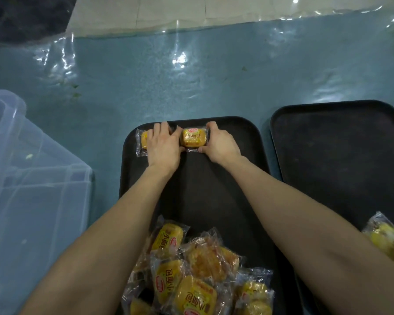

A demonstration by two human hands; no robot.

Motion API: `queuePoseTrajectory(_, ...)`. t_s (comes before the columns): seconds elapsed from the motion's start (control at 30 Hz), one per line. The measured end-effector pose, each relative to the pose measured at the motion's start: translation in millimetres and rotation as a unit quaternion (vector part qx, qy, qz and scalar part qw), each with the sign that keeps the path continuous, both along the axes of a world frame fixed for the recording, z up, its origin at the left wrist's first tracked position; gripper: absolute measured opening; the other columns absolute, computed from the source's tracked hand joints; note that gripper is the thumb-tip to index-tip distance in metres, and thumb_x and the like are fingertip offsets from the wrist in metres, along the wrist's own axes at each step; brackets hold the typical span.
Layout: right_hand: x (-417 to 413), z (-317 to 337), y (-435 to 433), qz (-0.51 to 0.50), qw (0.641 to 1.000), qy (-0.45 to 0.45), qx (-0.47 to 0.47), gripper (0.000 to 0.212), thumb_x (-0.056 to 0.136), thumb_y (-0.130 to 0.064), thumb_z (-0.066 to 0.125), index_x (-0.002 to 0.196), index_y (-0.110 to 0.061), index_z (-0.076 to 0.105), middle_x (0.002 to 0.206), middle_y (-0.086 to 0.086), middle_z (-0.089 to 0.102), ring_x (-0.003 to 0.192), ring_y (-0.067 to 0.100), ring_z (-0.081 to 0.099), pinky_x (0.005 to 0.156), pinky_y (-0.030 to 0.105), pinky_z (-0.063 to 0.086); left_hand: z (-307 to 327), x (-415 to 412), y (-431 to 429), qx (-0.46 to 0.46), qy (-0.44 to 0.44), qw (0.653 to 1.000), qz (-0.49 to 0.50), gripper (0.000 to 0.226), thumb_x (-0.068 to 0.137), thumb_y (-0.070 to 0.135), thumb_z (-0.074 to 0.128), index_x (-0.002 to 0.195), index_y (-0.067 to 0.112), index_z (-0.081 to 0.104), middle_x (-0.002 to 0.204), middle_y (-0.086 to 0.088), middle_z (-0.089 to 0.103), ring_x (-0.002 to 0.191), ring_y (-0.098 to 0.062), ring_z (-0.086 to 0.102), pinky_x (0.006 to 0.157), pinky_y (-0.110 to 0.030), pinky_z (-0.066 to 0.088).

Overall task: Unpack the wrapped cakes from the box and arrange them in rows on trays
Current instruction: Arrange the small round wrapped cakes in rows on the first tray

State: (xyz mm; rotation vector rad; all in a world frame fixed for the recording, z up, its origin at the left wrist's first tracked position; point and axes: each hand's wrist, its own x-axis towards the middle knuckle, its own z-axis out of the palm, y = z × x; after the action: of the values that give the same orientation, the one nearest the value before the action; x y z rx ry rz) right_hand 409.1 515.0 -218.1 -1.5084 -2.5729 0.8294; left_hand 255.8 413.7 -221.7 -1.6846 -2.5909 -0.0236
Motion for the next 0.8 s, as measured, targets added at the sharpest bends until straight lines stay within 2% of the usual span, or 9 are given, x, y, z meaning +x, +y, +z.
queuePoseTrajectory(0.2,13,-3,-5,-0.045,0.997,0.054,-0.045,0.087,0.082,-0.037,0.092,0.150,-0.016,0.043,0.123,0.007,0.068,0.114,0.023,0.065,0.099,0.043,0.056,5,1,-15,0.020,-0.040,0.999,0.001,0.053,0.095,0.039,0.078,0.143,0.022,0.064,0.126,-0.009,0.057,0.122,-0.030,0.051,0.109,-0.048,0.044)
queuePoseTrajectory(0.27,35,-2,-19,-0.043,0.997,0.042,-0.054,0.064,0.085,-0.040,0.089,0.136,-0.019,0.056,0.112,0.001,0.070,0.105,0.019,0.067,0.093,0.040,0.057,8,7,-33,0.032,-0.089,0.995,-0.007,0.039,0.099,0.038,0.074,0.133,0.022,0.069,0.124,-0.005,0.061,0.121,-0.027,0.055,0.111,-0.049,0.046)
queuePoseTrajectory(0.33,61,-3,-43,-0.020,0.997,0.017,-0.069,0.033,0.091,-0.044,0.082,0.113,-0.024,0.068,0.096,-0.005,0.072,0.092,0.017,0.069,0.082,0.036,0.057,12,15,-55,-0.003,-0.152,0.988,-0.014,0.025,0.102,0.042,0.070,0.119,0.024,0.073,0.113,0.000,0.067,0.110,-0.022,0.064,0.103,-0.048,0.054)
queuePoseTrajectory(0.37,73,-2,-57,0.001,0.997,0.006,-0.076,0.024,0.094,-0.046,0.078,0.103,-0.025,0.071,0.090,-0.007,0.072,0.088,0.017,0.069,0.077,0.034,0.055,16,21,-67,-0.038,-0.180,0.983,-0.009,0.024,0.103,0.047,0.066,0.110,0.026,0.074,0.105,0.002,0.070,0.101,-0.021,0.067,0.096,-0.048,0.058)
queuePoseTrajectory(0.43,93,-4,-86,0.038,0.995,-0.003,-0.088,0.022,0.098,-0.047,0.072,0.094,-0.025,0.074,0.084,-0.007,0.072,0.084,0.019,0.070,0.073,0.032,0.052,23,31,-88,-0.138,-0.190,0.972,0.026,0.041,0.104,0.065,0.054,0.095,0.028,0.071,0.092,0.002,0.071,0.091,-0.024,0.071,0.085,-0.044,0.061)
queuePoseTrajectory(0.5,108,-4,-112,0.050,0.991,0.010,-0.124,0.020,0.101,-0.042,0.070,0.100,-0.024,0.078,0.094,-0.005,0.075,0.091,0.018,0.070,0.081,0.034,0.057,29,38,-111,-0.234,-0.146,0.959,0.060,0.064,0.102,0.077,0.039,0.092,0.023,0.070,0.090,0.001,0.068,0.092,-0.028,0.071,0.080,-0.040,0.056)
queuePoseTrajectory(0.57,118,-2,-129,0.052,0.985,0.029,-0.164,0.016,0.103,-0.034,0.068,0.108,-0.023,0.079,0.105,-0.006,0.076,0.099,0.014,0.069,0.092,0.037,0.059,32,44,-132,-0.288,-0.141,0.943,0.087,0.069,0.102,0.076,0.032,0.099,0.020,0.073,0.096,-0.001,0.063,0.096,-0.029,0.068,0.080,-0.040,0.050)
queuePoseTrajectory(0.7,125,7,-145,0.059,0.977,0.047,-0.200,0.018,0.106,-0.029,0.064,0.114,-0.022,0.078,0.112,-0.007,0.076,0.106,0.013,0.069,0.099,0.036,0.056,36,47,-148,-0.267,-0.362,0.884,0.131,0.043,0.105,0.050,0.052,0.095,0.015,0.074,0.102,-0.008,0.073,0.094,-0.022,0.069,0.084,-0.040,0.054)
queuePoseTrajectory(0.8,125,10,-145,0.027,0.963,0.081,-0.255,0.023,0.110,-0.032,0.058,0.121,-0.019,0.073,0.103,-0.004,0.078,0.094,0.013,0.073,0.091,0.035,0.058,43,57,-139,-0.196,-0.402,0.889,0.098,0.019,0.105,0.041,0.064,0.102,0.025,0.075,0.107,0.003,0.074,0.101,-0.016,0.069,0.090,-0.038,0.056)
